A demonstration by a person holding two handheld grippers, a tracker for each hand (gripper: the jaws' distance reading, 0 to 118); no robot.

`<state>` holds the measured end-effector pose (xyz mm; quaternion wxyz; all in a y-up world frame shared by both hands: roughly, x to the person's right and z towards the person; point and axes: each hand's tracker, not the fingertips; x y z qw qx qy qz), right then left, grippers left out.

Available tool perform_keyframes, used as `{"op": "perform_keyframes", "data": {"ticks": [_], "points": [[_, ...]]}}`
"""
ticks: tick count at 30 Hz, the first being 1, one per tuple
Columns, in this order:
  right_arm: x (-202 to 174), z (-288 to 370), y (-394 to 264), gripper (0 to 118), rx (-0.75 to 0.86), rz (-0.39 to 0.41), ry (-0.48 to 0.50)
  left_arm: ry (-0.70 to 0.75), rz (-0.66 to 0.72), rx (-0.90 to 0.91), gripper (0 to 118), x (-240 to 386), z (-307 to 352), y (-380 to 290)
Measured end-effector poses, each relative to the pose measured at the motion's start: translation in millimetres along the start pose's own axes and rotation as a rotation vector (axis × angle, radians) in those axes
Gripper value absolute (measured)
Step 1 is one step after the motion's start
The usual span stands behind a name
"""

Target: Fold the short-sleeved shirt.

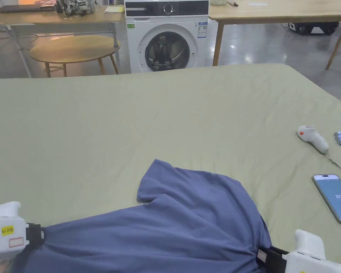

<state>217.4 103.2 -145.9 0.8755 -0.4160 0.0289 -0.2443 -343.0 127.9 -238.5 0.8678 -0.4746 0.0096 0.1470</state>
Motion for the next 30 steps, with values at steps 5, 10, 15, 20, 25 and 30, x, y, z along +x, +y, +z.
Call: {"op": "perform_keyframes", "data": {"ticks": [5, 10, 15, 20, 25, 30], "points": [[-17, 42, 3, 3, 0.110, 0.087, 0.027, -0.107, 0.047, 0.216, 0, -11, 52, -17], [-50, 81, 32, 3, 0.206, 0.219, 0.106, -0.238, 0.022, 0.433, 0, 1, 155, -8], [-88, 109, 82, 3, 0.348, 0.382, 0.157, -0.217, -0.071, 0.688, 0, 3, 244, 26], [-120, 127, 144, 3, 0.452, 0.433, 0.170, -0.182, -0.079, 0.801, 0, 3, 286, 60], [-157, 143, 200, 3, 0.532, 0.485, 0.177, -0.177, -0.086, 0.868, 0, 12, 307, 90], [-203, 154, 267, 3, 0.605, 0.490, 0.203, -0.230, -0.049, 0.923, 0, 14, 320, 136]]}}
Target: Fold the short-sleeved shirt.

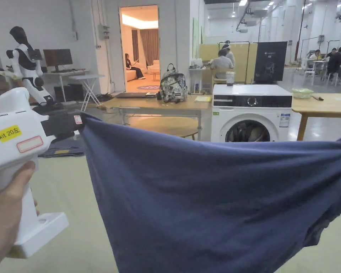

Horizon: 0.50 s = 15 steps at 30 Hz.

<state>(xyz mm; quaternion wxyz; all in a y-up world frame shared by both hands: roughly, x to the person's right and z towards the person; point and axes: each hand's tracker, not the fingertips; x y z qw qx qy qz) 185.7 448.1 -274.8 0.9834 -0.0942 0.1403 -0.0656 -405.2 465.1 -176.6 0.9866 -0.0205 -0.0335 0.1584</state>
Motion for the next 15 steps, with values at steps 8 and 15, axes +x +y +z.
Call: {"op": "perform_keyframes", "data": {"ticks": [8, 15], "points": [[-8, -63, 80, 3, 0.028, 0.094, -0.018, 0.030, -0.030, 0.018, 0, 5, -55, 34], [-5, -123, 104, 3, -0.010, 0.096, -0.062, 0.088, -0.086, -0.003, 0, 23, -113, 50]]}}
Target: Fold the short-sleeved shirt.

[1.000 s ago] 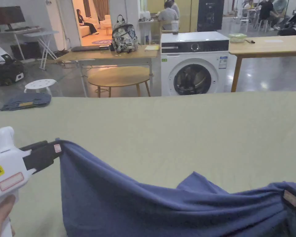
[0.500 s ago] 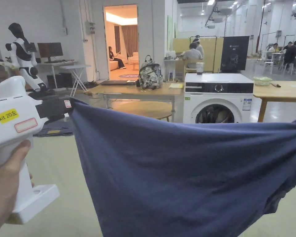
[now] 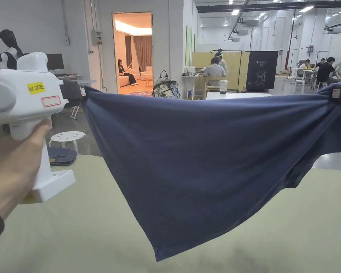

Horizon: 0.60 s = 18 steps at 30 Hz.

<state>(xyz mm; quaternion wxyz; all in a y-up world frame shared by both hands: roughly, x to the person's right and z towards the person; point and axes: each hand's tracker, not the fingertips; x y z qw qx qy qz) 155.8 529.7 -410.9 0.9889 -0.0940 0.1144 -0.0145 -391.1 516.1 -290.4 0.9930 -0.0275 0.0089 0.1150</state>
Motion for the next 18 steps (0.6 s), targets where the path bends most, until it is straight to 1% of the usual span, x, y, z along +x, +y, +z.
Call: {"op": "perform_keyframes", "data": {"ticks": [3, 5, 7, 9, 11, 13, 14, 15, 17, 18], "points": [[3, -26, -13, 3, -0.018, 0.012, -0.021, 0.014, -0.005, -0.026, 0, 5, -18, -16], [7, -38, -35, 3, -0.033, 0.002, -0.024, 0.017, -0.005, -0.042, 0, -9, -36, -38], [13, -45, -68, 3, -0.076, -0.020, -0.017, 0.005, 0.020, -0.110, 0, -16, -38, -69], [22, -42, -105, 3, -0.141, -0.048, -0.009, -0.058, 0.052, -0.214, 0, -26, -24, -102], [31, -24, -151, 3, -0.171, -0.062, 0.020, -0.089, 0.046, -0.247, 0, -30, -2, -140], [40, -2, -198, 3, -0.222, -0.064, -0.006, -0.088, 0.049, -0.281, 0, -31, 30, -184], [47, 9, -220, 3, -0.253, -0.071, -0.001, -0.085, 0.059, -0.317, 0, -34, 44, -201], [38, 41, -240, 3, -0.279, -0.107, -0.009, -0.078, 0.073, -0.345, 0, -37, 62, -220], [45, 76, -284, 3, -0.319, -0.173, -0.018, -0.049, 0.049, -0.372, 0, -32, 99, -252], [47, 94, -307, 3, -0.342, -0.186, -0.020, -0.018, 0.026, -0.395, 0, -32, 117, -271]]}}
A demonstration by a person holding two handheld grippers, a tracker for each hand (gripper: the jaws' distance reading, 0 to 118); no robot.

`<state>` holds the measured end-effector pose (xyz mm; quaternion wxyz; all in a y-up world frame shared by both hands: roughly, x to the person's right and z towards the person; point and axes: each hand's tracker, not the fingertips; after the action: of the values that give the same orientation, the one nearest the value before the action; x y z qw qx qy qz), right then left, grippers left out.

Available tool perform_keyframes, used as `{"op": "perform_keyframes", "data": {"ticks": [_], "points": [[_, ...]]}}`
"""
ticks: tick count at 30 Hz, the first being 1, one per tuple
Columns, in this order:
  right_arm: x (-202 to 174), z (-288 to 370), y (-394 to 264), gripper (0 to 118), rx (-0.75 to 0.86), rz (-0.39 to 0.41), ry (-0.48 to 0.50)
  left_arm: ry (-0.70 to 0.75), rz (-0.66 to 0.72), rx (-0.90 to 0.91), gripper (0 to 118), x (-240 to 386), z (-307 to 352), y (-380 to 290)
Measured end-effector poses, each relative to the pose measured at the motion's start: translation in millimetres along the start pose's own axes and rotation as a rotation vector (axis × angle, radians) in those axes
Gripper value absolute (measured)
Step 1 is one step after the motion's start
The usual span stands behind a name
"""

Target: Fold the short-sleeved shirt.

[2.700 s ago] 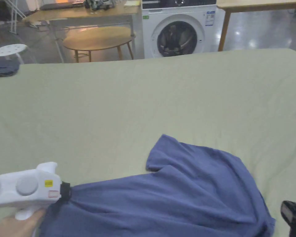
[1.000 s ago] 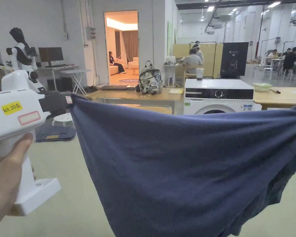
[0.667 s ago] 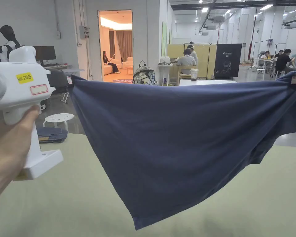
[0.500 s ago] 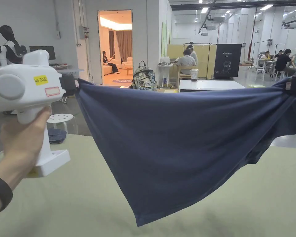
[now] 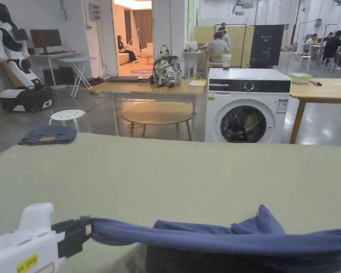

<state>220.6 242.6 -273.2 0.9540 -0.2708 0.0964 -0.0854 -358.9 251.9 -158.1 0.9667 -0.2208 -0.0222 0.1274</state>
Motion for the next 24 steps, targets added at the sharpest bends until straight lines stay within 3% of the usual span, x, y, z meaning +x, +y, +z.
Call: {"op": "perform_keyframes", "data": {"ticks": [6, 8, 13, 15, 16, 17, 18, 19, 20, 21, 24], "points": [[6, 60, -127, 3, -0.127, -0.121, -0.025, 0.056, 0.100, -0.141, 0, -12, 37, -115], [0, 79, -153, 3, -0.139, -0.120, -0.048, 0.070, 0.087, -0.188, 0, -12, 49, -136], [3, 100, -176, 3, -0.150, -0.056, -0.069, 0.071, 0.192, -0.111, 0, -16, 82, -147], [3, 102, -174, 3, -0.152, 0.025, -0.083, 0.056, 0.217, -0.094, 0, -25, 93, -142], [2, 103, -174, 9, -0.145, 0.072, -0.115, 0.091, 0.204, -0.052, 8, -24, 99, -139], [3, 105, -177, 21, -0.134, 0.111, -0.149, 0.118, 0.189, -0.027, 25, -22, 103, -137], [4, 109, -178, 35, -0.118, 0.139, -0.172, 0.146, 0.161, 0.001, 52, -19, 108, -136], [5, 114, -177, 41, -0.106, 0.133, -0.165, 0.152, 0.151, 0.038, 59, -18, 114, -133], [7, 120, -175, 41, -0.089, 0.128, -0.157, 0.167, 0.147, 0.059, 62, -16, 120, -128], [1, 134, -175, 41, -0.060, 0.117, -0.158, 0.179, 0.134, 0.068, 73, -13, 124, -122], [-3, 155, -159, 41, 0.045, 0.143, -0.185, 0.228, 0.048, 0.138, 76, 1, 138, -112]]}}
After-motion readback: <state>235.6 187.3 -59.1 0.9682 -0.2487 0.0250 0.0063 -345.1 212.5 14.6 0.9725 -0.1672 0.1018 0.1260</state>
